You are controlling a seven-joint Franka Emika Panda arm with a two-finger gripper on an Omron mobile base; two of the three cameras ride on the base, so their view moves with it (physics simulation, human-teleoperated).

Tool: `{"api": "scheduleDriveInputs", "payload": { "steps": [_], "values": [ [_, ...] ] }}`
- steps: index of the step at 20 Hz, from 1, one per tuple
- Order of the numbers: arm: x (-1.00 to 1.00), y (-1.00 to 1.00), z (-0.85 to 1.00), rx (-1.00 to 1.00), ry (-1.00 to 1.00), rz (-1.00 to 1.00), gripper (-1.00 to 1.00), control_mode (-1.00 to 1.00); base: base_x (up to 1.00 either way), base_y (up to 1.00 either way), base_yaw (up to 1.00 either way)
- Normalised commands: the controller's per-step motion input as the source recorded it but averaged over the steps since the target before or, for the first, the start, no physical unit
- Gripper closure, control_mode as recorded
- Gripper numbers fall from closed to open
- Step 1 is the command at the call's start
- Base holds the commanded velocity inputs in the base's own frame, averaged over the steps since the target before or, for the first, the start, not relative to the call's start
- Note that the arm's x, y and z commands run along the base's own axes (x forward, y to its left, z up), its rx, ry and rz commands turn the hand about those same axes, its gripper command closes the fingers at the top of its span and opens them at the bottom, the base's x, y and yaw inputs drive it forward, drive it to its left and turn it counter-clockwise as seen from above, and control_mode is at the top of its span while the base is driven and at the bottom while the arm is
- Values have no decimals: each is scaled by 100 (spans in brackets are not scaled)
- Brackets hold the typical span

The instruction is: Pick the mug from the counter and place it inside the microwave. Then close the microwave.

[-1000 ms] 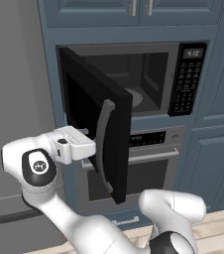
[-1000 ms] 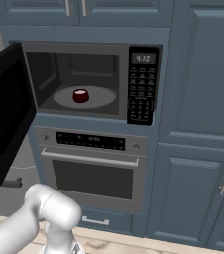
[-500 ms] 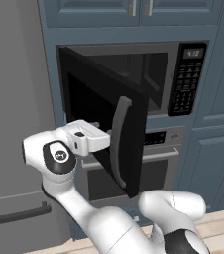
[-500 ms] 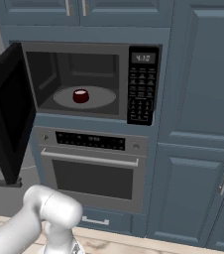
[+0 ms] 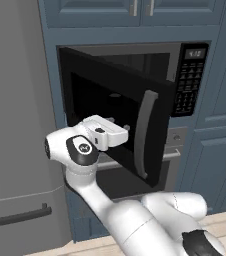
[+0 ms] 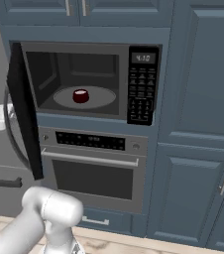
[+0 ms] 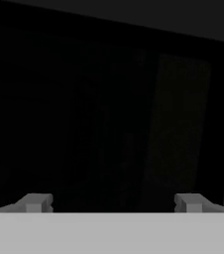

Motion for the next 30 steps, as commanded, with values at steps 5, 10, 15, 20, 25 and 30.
{"api": "scheduleDriveInputs", "payload": {
  "steps": [5, 10, 15, 20, 25, 30],
  "values": [
    [45, -47, 0, 0, -4, 5, -100, -100, 0, 0, 0],
    [55, -51, 0, 0, 0, 6, -100, -100, 0, 0, 0],
    [55, -50, 0, 0, 0, 6, -100, -100, 0, 0, 0],
    [50, -46, 0, 0, 0, 9, -100, -100, 0, 0, 0],
    [31, -54, 0, 2, 0, 19, -100, -100, 0, 0, 0],
    [16, -46, 0, 1, 0, 25, -100, -100, 0, 0, 0]
  ]
}}
